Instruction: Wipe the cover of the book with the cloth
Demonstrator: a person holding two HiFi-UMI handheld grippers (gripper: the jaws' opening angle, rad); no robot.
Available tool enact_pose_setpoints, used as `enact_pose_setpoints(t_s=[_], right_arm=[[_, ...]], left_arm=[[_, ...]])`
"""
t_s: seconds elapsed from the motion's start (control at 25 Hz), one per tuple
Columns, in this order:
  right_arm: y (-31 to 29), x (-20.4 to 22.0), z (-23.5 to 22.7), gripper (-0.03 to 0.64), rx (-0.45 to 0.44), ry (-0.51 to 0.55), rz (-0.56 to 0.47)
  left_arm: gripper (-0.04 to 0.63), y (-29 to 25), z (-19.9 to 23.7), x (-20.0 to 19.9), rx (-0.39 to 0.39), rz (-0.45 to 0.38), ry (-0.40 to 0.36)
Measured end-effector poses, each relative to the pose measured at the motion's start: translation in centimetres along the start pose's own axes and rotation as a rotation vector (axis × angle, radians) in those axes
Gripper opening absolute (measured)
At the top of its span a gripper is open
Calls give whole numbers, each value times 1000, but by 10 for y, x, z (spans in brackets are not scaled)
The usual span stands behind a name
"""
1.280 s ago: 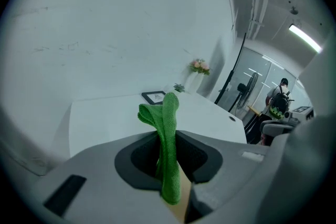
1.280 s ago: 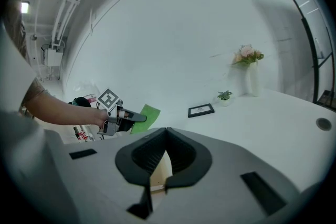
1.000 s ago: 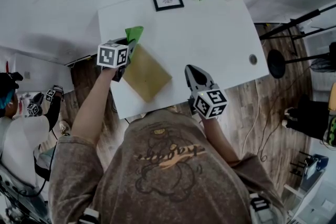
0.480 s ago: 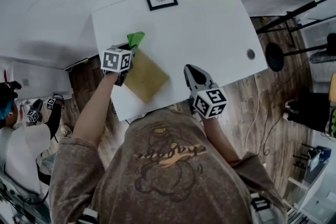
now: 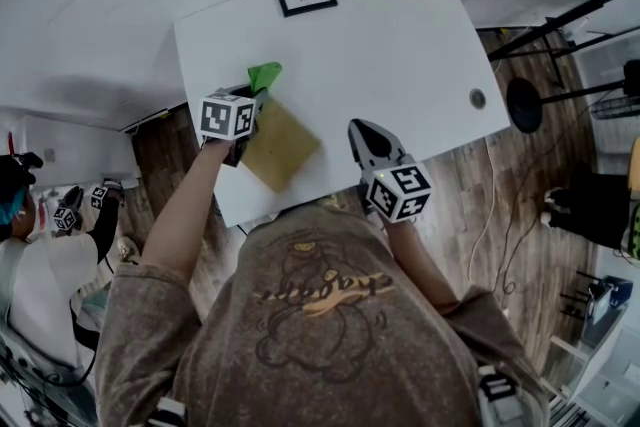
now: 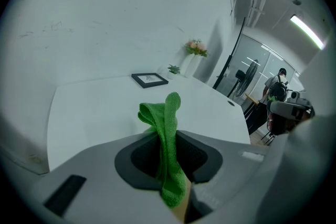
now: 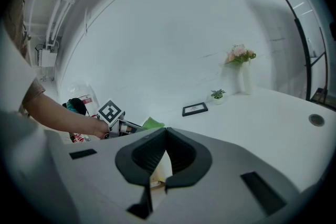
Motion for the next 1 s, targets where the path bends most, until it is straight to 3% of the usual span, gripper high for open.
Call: enact_pose_setpoints(t_s=[0.4,1.0], right_arm=[[6,3,-4,2,-2,-2,-5],[21,3,-5,2,6,0,-9]], left_arm=[[67,-3,-28,9,29,15,-36],[67,-1,-70,28,111,23,-18]])
Point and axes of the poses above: the fingertips, and each gripper's own axes: y backward along the fingers, z to its left, x out of its underside, the point moved 6 cm from there along y, backward along the fingers, and after that the axes turned 2 degrees about -x, right-handed, at the moved point
